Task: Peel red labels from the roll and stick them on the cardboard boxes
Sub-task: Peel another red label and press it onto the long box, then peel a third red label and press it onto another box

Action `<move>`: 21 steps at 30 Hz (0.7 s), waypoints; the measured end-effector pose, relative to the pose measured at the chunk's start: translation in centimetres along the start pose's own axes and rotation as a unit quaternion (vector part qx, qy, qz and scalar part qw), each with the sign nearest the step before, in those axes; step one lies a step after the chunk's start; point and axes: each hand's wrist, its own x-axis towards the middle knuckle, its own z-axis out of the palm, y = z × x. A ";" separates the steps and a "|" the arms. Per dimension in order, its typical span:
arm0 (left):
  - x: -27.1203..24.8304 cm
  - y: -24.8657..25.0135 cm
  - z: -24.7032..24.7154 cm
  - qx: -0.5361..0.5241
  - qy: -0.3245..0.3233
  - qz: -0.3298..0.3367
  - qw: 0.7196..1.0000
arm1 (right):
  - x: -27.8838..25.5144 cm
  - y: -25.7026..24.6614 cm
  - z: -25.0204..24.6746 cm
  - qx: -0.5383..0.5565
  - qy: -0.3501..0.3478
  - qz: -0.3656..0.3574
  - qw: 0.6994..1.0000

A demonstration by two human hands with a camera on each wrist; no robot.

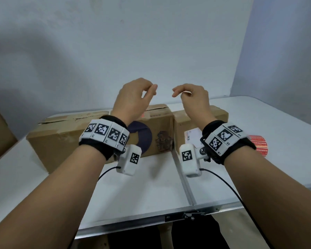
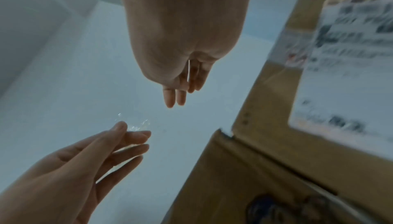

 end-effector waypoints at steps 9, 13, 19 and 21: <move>3.7 8.3 9.9 0.000 -0.148 0.141 0.979 | -1.0 7.3 -11.4 -0.040 0.190 0.157 0.968; 4.0 11.4 13.0 -0.021 -0.183 0.163 0.969 | -1.9 10.7 -16.3 -0.086 0.186 0.228 0.952; 4.2 13.3 16.0 -0.016 -0.233 0.180 0.956 | -2.7 14.7 -20.0 -0.184 0.080 0.376 0.905; 4.0 13.6 16.8 -0.016 -0.240 0.190 0.952 | -2.8 15.0 -20.3 -0.187 0.012 0.398 0.898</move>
